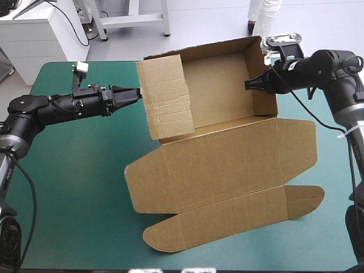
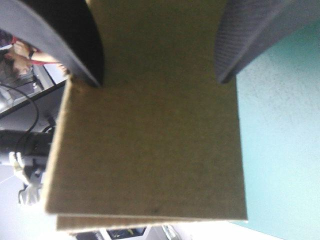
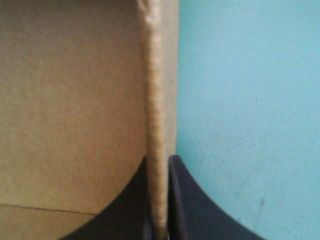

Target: Fold the box

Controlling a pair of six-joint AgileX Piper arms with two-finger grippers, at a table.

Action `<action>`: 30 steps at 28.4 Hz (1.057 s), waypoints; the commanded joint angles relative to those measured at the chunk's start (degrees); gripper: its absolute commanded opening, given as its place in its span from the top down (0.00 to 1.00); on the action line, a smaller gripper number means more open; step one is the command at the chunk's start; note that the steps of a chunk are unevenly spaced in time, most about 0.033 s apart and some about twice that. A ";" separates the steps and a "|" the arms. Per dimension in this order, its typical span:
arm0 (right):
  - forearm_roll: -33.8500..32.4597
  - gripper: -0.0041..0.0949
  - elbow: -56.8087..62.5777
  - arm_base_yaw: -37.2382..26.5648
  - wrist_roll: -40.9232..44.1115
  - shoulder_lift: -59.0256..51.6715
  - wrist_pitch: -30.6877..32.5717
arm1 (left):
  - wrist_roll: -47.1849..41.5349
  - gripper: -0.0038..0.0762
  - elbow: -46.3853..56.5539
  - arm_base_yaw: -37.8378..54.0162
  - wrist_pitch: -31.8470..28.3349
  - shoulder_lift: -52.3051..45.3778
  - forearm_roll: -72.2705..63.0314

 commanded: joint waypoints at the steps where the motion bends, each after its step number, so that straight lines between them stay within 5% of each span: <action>1: 1.04 0.98 -1.93 -0.42 0.36 -2.51 -2.77 | -4.00 0.18 -1.35 -0.35 5.44 -2.36 -8.19; 20: 1.33 0.98 -1.93 -0.28 2.52 -2.51 -3.71 | -3.70 0.23 -1.98 -5.36 4.97 -2.82 -7.05; 30: 0.71 0.98 -1.93 0.41 3.41 -2.73 -3.85 | -19.57 0.29 -9.94 -15.87 -14.81 -4.93 17.86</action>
